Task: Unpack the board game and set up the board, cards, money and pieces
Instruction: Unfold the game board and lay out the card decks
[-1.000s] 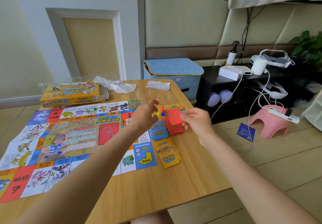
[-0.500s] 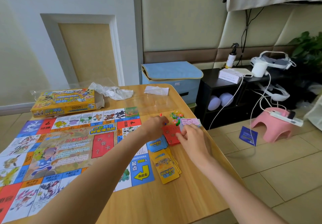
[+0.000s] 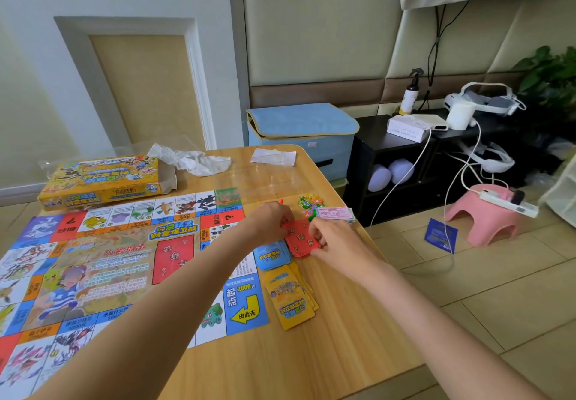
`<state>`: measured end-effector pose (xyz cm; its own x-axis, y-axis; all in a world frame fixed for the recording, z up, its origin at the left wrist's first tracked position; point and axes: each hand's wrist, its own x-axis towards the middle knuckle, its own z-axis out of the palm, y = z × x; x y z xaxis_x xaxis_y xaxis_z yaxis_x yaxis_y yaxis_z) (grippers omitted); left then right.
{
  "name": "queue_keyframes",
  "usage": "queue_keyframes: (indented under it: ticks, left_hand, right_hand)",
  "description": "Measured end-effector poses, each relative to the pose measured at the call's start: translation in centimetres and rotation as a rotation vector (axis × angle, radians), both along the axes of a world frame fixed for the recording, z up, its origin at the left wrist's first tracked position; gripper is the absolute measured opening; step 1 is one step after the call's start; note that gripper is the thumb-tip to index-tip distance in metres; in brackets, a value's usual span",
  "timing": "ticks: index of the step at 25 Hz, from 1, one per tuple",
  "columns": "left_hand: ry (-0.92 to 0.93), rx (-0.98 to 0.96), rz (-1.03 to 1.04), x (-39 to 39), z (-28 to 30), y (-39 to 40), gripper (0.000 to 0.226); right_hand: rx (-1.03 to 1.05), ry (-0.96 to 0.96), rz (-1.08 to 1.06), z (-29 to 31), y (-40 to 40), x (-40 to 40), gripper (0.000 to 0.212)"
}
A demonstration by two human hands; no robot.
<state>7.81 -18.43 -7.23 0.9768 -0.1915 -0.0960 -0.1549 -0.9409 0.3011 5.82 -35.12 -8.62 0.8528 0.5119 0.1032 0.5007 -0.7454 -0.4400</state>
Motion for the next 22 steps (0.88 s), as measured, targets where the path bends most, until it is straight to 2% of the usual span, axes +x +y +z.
queue_keyframes:
  ticks: [6,8,10,11,13,16,22]
  left_hand:
    - [-0.005,-0.068,0.009,-0.5,0.4,0.3,0.035]
    - [-0.082,-0.113,0.041,-0.6,0.9,0.3,0.032]
    - [-0.165,-0.205,0.102,-0.8,1.4,0.1,0.03]
    - [-0.186,-0.251,0.126,-0.9,1.6,-0.2,0.03]
    - [-0.182,-0.333,0.147,-1.1,1.7,-1.3,0.029]
    - [-0.083,-0.414,0.18,-1.6,1.6,-2.8,0.029]
    - [0.051,-0.24,0.084,-2.1,0.3,-3.6,0.038]
  right_hand:
    - [-0.071,-0.033,0.034,0.4,0.1,-0.3,0.009]
    - [0.09,-0.071,-0.053,1.6,-0.4,-0.1,0.004]
    - [0.33,-0.144,-0.247,2.7,-1.3,1.4,0.01]
    - [0.38,-0.158,-0.338,3.1,-1.8,2.5,0.013]
    - [0.267,-0.088,-0.4,3.0,-2.6,4.4,0.017]
    - [0.054,0.154,-0.271,1.9,-2.7,5.8,0.029]
    - [-0.191,0.136,-0.078,1.1,-2.4,6.0,0.036]
